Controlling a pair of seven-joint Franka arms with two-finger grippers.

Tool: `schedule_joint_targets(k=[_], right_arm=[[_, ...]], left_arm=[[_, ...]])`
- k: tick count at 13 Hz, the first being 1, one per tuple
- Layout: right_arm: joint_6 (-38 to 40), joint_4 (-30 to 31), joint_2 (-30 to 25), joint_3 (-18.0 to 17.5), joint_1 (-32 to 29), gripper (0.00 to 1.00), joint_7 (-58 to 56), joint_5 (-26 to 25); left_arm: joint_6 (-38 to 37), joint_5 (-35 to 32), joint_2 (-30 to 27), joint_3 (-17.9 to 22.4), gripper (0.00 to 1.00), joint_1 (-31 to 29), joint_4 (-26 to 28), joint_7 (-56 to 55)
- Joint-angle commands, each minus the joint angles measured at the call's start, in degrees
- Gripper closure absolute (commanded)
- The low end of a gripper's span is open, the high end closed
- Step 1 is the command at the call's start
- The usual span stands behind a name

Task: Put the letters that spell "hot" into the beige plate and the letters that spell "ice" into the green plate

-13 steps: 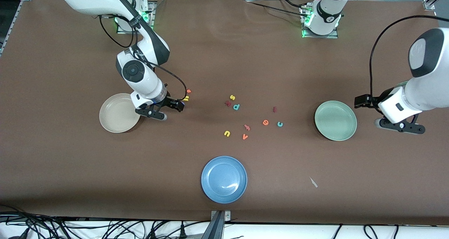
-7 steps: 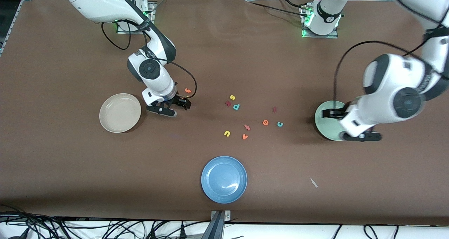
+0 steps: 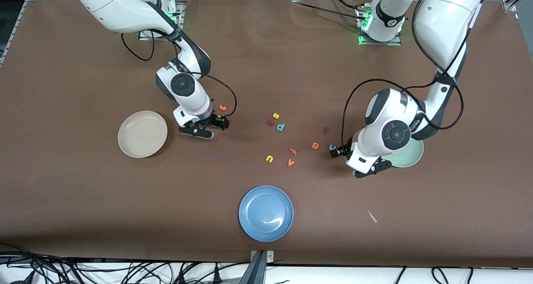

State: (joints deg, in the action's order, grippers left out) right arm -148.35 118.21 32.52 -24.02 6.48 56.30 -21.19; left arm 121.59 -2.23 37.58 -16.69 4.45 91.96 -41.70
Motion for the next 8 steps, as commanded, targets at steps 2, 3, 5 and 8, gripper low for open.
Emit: schedule_joint_targets(k=[2,3,5,8], right_arm=[[-3.0,2.3,0.5,-0.1,0.3,0.13,2.1,-3.3],[-4.0,3.1,0.6,0.2,0.3,0.19,2.1,-4.0],[-4.4,3.5,0.8,0.3,0.2,0.4,2.1,-4.6],[-4.4,3.5,0.7,0.7,0.2,0.84,1.9,-5.2]], left_arm=[[4.0,1.1,3.6,0.3,0.13,1.4,-0.1,-4.4],[4.0,1.0,4.1,0.3,0.17,1.5,0.1,-4.4],[4.0,0.9,4.4,0.3,0.23,1.9,1.8,-3.8],[4.0,0.7,4.5,0.3,0.32,2.7,2.5,-3.8]])
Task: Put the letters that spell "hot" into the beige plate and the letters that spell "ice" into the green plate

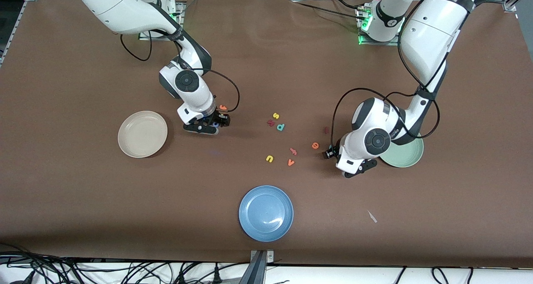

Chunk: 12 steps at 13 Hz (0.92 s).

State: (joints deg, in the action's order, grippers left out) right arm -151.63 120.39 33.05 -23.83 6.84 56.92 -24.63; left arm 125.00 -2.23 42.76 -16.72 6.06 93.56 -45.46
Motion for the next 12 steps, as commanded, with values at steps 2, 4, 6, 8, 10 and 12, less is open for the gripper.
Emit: schedule_joint_targets(k=[2,4,6,8,10,12], right_arm=[[-0.7,1.3,-0.5,1.0,-0.2,0.97,0.6,-1.8],[0.7,1.4,-3.3,1.4,-1.4,0.97,-3.0,-1.8],[10.7,0.8,-8.2,1.2,-4.9,0.98,-10.9,-1.9],[16.2,0.9,-12.6,1.2,-9.1,0.98,-22.1,-1.6],[17.9,1.1,-14.9,1.2,-14.3,0.98,-33.4,-0.2],[17.9,1.2,-15.0,1.2,-19.4,0.97,-42.6,0.5]], left_arm=[[0.6,0.7,-0.6,0.4,0.4,1.2,1.2,0.0],[1.3,0.6,0.0,0.4,0.48,1.2,1.3,0.1],[2.1,0.6,0.4,0.4,0.5,1.2,1.3,0.1],[2.3,0.6,0.7,0.4,0.55,1.2,1.4,0.2],[2.3,0.5,0.7,0.4,0.66,1.2,1.4,0.2],[2.3,0.5,0.7,0.4,0.77,1.2,1.4,0.3]])
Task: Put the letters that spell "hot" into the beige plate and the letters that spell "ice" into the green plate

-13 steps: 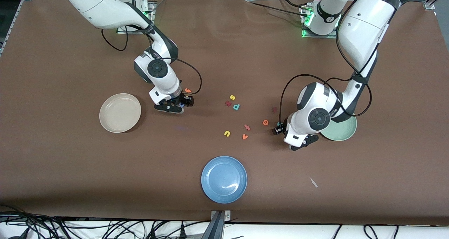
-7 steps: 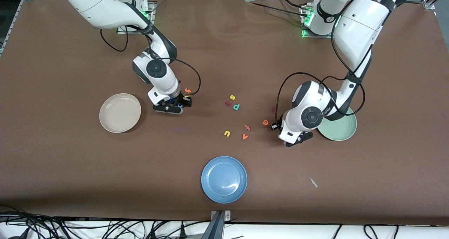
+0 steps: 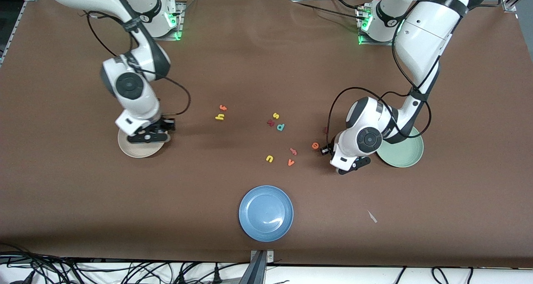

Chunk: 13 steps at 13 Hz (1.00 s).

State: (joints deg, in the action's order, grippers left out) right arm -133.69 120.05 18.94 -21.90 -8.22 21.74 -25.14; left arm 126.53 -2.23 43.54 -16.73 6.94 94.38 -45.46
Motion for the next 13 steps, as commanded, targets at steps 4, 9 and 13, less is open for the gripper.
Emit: schedule_joint_targets(k=[4,9,13], right_arm=[[-0.7,2.0,0.5,-0.7,-6.8,0.27,-9.0,4.6],[0.0,1.5,0.2,-1.1,-6.7,0.08,-8.2,7.4],[0.0,0.7,0.0,-3.0,-6.5,0.08,-4.5,7.6]], left_arm=[[0.4,0.5,-0.2,0.4,1.0,0.3,0.5,1.0],[-15.1,1.1,-7.9,0.3,1.0,-5.7,-0.7,14.9],[-26.3,0.5,-10.8,0.6,1.0,-12.6,-0.1,32.1]])
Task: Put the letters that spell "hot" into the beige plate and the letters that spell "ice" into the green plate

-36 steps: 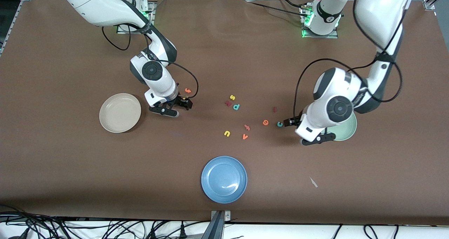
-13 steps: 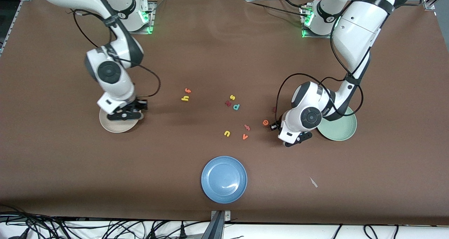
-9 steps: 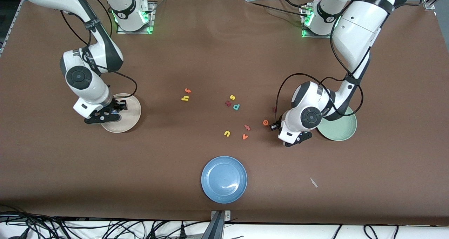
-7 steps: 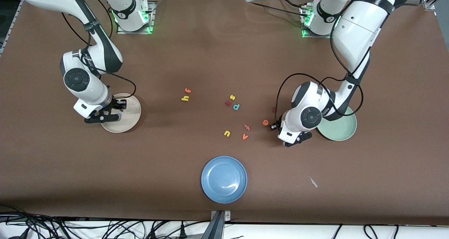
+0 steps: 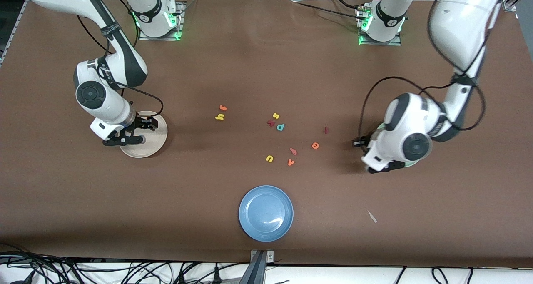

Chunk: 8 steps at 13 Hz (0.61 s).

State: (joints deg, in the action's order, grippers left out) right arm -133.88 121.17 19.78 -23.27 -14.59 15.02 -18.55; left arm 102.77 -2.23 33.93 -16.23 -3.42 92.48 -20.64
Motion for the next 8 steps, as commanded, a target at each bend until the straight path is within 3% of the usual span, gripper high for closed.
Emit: schedule_joint_targets(k=[1,5,6,8], right_arm=[[0.2,-0.6,-0.8,-3.1,-0.3,0.08,4.2,1.8],[2.6,-4.3,-1.0,-8.6,-0.1,0.08,12.8,5.6],[2.9,-4.5,-0.9,-9.8,-0.1,0.08,14.8,5.6],[2.9,-4.6,-0.9,-11.4,-0.1,0.08,18.4,5.6]], left_arm=[[-3.6,-0.2,-1.0,0.1,1.0,-4.1,2.3,10.7],[-3.5,-8.0,2.2,0.1,1.0,-9.9,4.3,16.4],[-3.3,-8.1,3.0,0.1,0.94,-10.0,4.3,16.9],[-3.3,-8.1,3.6,0.1,0.6,-10.5,4.2,16.9]])
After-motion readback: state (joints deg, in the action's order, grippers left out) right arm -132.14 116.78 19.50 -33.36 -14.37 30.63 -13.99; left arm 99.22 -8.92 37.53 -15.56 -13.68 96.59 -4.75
